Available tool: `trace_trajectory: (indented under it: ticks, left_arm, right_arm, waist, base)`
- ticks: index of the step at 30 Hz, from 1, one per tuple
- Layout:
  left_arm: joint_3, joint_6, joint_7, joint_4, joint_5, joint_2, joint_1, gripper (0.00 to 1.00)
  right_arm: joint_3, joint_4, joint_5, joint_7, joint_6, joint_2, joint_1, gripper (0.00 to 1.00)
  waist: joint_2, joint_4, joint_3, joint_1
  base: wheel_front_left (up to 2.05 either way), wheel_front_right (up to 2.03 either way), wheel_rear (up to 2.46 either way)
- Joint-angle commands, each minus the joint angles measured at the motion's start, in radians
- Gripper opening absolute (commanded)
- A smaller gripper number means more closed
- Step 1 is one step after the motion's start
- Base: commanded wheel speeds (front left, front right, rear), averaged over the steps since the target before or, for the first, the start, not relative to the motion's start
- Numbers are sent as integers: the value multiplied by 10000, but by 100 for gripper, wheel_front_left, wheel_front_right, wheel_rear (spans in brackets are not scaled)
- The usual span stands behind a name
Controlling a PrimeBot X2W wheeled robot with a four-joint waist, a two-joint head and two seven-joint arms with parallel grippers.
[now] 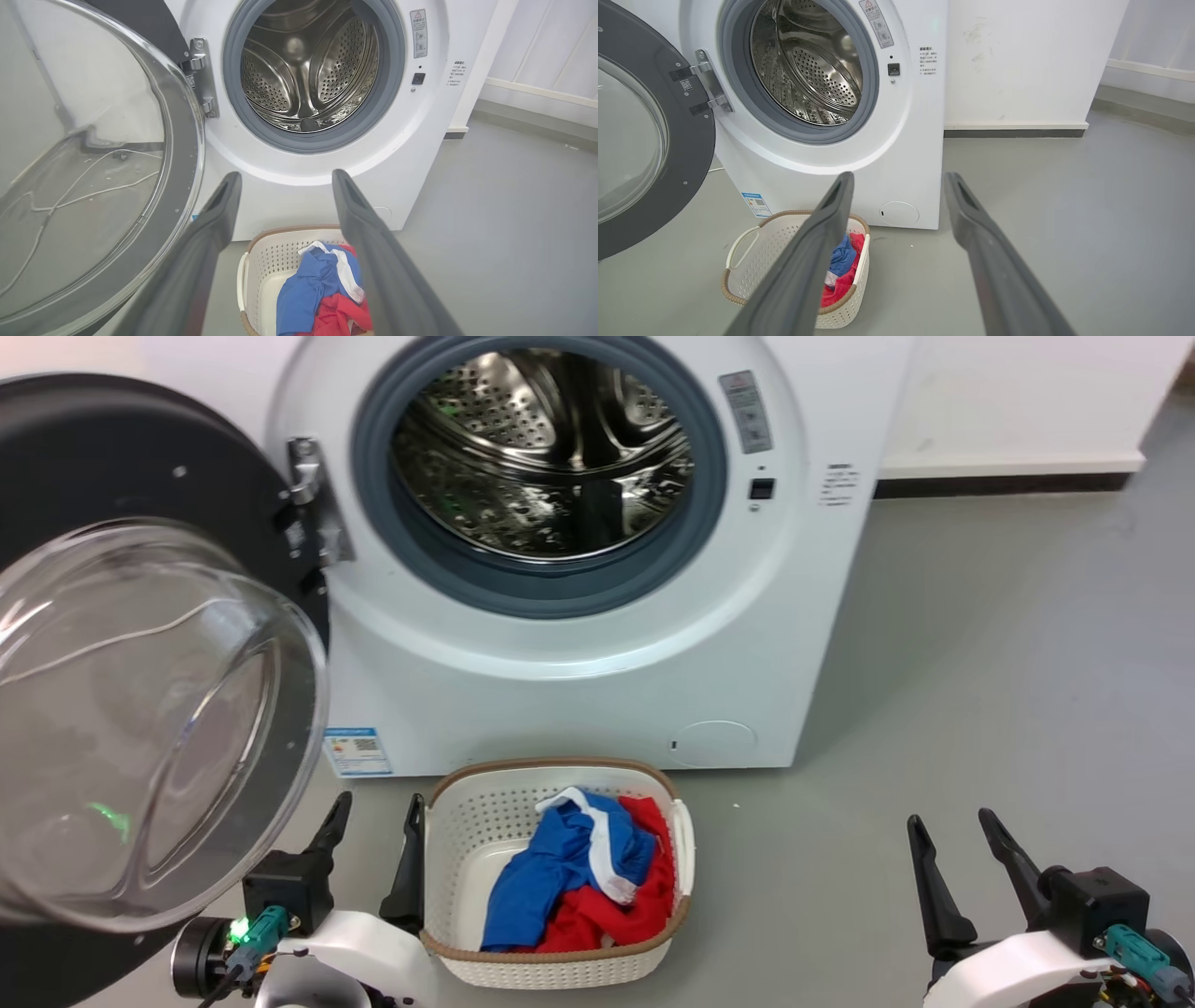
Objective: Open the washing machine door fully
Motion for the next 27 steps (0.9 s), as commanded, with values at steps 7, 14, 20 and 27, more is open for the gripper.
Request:
trace_trajectory:
  ticks: [7,14,20,27]
  left_arm:
    - [-3,119,-37,172,-94,-120,-75,100]
    - [99,244,-89,213,-243,-130,177,100]
    - [89,308,-89,157,-307,-134,267,100]
    - [46,351,-100,113,-359,-127,318,100]
  right_arm:
    - [-31,87,32,-153,-2,29,-212,100]
    - [-47,147,71,-244,-2,29,-192,100]
    - [6,196,82,-269,-2,28,-213,100]
    - [14,186,24,-285,-2,28,-162,100]
  waist:
    - [0,-488,51,0]
    - [0,-416,26,0]
    - [0,-299,-15,0]
    - [0,-192,-12,0]
  base:
    - [0,0,0]
    - [0,0,0]
    - [0,0,0]
    - [0,0,0]
